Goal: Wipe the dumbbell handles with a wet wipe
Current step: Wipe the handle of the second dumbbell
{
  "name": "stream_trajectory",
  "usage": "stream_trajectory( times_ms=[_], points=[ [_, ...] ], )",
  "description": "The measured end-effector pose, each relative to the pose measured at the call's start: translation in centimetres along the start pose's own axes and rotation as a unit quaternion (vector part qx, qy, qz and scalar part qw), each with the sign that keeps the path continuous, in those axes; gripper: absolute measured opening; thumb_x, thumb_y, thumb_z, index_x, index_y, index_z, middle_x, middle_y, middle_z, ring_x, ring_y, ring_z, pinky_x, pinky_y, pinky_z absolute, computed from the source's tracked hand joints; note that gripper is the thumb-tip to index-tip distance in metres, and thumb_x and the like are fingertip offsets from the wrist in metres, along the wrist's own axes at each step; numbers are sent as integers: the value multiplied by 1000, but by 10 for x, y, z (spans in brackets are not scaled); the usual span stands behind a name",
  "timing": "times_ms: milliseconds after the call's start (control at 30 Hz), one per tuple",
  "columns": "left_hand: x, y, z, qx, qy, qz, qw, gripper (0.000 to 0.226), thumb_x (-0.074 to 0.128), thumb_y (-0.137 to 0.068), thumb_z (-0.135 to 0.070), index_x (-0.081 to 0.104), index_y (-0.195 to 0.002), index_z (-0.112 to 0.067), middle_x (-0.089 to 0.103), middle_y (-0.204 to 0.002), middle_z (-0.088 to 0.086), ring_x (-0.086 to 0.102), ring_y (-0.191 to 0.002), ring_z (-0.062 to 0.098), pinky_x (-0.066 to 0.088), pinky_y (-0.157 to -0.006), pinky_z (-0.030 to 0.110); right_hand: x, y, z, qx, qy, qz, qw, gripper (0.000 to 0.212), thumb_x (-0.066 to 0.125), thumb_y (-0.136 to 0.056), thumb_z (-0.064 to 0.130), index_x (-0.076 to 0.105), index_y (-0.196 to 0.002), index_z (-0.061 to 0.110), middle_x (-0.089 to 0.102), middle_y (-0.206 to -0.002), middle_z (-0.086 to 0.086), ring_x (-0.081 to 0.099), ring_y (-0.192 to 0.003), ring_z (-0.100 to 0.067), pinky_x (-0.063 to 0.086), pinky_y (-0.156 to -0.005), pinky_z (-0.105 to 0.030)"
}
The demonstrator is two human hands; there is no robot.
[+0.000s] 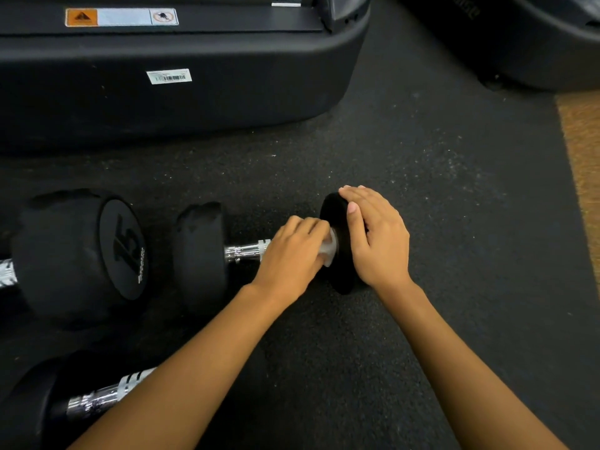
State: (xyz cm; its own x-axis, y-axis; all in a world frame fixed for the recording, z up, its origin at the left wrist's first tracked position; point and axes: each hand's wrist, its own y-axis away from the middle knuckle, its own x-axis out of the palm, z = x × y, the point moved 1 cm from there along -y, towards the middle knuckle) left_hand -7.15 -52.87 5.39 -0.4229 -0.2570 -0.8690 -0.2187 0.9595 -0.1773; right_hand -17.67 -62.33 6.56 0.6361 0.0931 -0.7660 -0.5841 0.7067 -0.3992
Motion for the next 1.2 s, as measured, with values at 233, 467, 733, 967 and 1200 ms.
stream_trajectory(
  times_ms=[233,467,733,967,1200],
  points=[
    [-16,15,12,-8,59,-17,998,17,69,-78,-8,63,-94,-10,64,-99,0,54,-95,19,49,-76,34,0,-1,1,-5,8,2,1000,43,30,-97,31,61,-122,14,61,-126,0,47,-127,-15,34,-107,-31],
    [-46,28,7,-46,114,-45,991,13,66,-82,-9,62,-93,-11,63,-106,-2,52,-103,13,47,-83,31,-6,0,8,-41,83,21,995,39,34,-97,28,58,-123,12,57,-128,-4,41,-128,-21,23,-110,-36],
    [-115,126,19,10,101,-2,995,8,63,-81,-19,59,-88,-17,57,-120,-6,46,-114,3,40,-90,20,-24,67,115,50,-199,251,946,42,40,-92,52,64,-68,28,59,-70,7,52,-76,-6,38,-70,-20],
    [-159,211,49,-61,90,-1,994,15,61,-81,-28,51,-92,-30,49,-127,-18,42,-120,-2,40,-94,19,12,93,198,225,-438,409,768,25,54,-89,29,69,-77,13,64,-63,9,56,-64,0,44,-62,-14],
    [-149,256,76,-132,132,-36,982,21,55,-81,-40,50,-102,-39,40,-130,-25,38,-122,-1,33,-98,10,50,116,227,272,-447,409,748,12,62,-87,12,63,-96,4,70,-81,-8,64,-72,-15,54,-71,-26]
  ],
)
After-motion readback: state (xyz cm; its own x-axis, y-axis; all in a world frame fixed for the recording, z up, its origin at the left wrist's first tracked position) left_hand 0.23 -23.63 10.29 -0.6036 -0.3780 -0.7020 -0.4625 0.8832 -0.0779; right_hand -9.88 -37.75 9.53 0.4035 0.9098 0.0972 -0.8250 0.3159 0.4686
